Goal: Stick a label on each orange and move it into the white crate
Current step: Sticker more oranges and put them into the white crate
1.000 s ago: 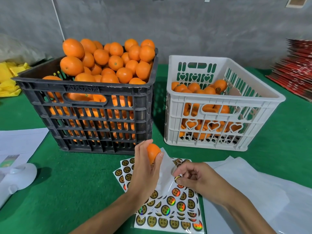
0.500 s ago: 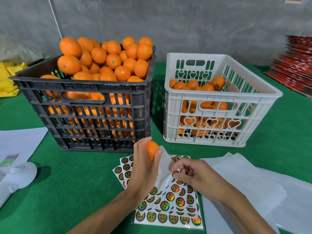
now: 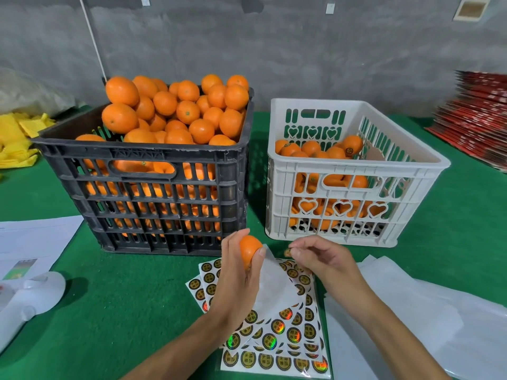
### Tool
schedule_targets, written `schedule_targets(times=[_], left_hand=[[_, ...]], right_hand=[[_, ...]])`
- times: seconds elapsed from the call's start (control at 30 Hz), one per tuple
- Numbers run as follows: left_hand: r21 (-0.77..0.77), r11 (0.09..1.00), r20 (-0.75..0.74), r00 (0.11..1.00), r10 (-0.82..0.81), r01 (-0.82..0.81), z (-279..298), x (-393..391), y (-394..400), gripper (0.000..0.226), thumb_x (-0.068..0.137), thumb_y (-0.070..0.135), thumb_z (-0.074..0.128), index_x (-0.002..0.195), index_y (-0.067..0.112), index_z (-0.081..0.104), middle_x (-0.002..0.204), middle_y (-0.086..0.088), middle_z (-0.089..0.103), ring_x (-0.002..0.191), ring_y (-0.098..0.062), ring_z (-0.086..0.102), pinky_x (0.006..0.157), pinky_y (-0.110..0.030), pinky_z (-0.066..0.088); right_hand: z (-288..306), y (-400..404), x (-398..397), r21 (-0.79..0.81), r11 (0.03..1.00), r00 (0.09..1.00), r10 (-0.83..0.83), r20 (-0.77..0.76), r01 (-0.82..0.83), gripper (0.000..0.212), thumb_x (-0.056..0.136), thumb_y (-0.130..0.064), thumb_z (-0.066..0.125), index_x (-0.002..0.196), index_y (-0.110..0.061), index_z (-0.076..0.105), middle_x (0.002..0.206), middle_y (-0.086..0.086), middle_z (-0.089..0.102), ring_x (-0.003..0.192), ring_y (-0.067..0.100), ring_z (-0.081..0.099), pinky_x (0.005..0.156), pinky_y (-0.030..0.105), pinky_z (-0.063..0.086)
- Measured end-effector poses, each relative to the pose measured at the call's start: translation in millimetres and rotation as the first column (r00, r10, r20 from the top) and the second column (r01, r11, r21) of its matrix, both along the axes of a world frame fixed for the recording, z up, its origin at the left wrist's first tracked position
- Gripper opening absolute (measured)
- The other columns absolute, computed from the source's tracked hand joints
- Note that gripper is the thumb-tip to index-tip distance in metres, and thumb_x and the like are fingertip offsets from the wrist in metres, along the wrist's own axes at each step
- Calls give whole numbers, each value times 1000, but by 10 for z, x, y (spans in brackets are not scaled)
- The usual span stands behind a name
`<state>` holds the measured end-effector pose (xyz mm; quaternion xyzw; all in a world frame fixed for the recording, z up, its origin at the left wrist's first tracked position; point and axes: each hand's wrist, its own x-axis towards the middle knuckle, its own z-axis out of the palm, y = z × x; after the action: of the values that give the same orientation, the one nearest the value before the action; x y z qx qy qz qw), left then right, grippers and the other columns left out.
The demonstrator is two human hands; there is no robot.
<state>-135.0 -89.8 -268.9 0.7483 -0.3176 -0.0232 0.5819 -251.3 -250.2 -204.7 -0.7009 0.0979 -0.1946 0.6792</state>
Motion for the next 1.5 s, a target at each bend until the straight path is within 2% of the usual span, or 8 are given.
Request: schedule_targets(times=[0.2,0.37,0.53,0.7,0.83,0.97,1.2,1.5], left_hand=[[-257,964,-31,996,-85,74,458,-133,-31,49,106,61,35,148,38,45,139,13,51,129,-18,55,101,-30,49],[-356,929,-65,989,-132,101,984,-164,-140,54,84,62,70,132,46,52,111,31,59,96,-4,70,77,-15,55],[-332,918,22,975,-221,216,1541,16,-453,55,81,60,77,129,52,52,110,28,61,95,-5,72,75,-17,58],[4,996,493,866,-81,91,2135,408,-976,45,97,51,63,137,40,45,134,16,49,109,-9,61,89,-26,53],[308,945,384,895,-230,110,2450,804,-1126,55,110,51,38,156,20,40,159,-6,41,143,-25,45,118,-36,35],[403,898,574,813,-97,-177,2689,1339,-724,34,111,37,43,117,12,66,118,-15,68,118,-37,59,95,-49,48],[825,251,453,858,240,-506,2529,2402,454,66,103,43,57,161,28,29,169,-16,9,147,-50,29,116,-59,37],[821,340,432,889,154,-458,2512,3002,853,77,99,56,63,163,35,25,164,-19,24,141,-44,47,115,-51,43]], right_hand=[[151,265,177,-37,998,994,-56,91,60,13,90,-25,78,103,-26,77,79,7,65,75,12,60,82,31,54],[403,270,198,-70,989,972,-112,205,128,50,91,-36,75,138,-45,59,83,3,57,70,20,53,84,30,61],[692,199,334,143,933,900,-357,252,330,21,98,-46,58,110,-42,75,66,-1,55,55,10,49,49,22,42],[922,102,505,9,861,799,-476,367,509,22,105,-38,52,121,-36,67,92,-14,68,80,6,63,67,24,51],[1181,-71,700,-373,687,769,-452,452,623,33,107,-24,50,140,-25,54,125,-14,58,117,3,56,96,23,50],[1317,-229,959,-615,513,801,-403,443,598,39,106,-21,49,145,-16,50,134,-4,56,126,10,49,109,33,42],[1122,-206,1419,-837,172,808,-419,414,519,37,103,-23,52,137,-9,59,123,10,67,107,29,66,83,39,55],[966,-261,1525,-828,-103,737,-405,542,552,41,102,-36,47,126,-8,65,113,10,71,86,26,70,57,31,50]])
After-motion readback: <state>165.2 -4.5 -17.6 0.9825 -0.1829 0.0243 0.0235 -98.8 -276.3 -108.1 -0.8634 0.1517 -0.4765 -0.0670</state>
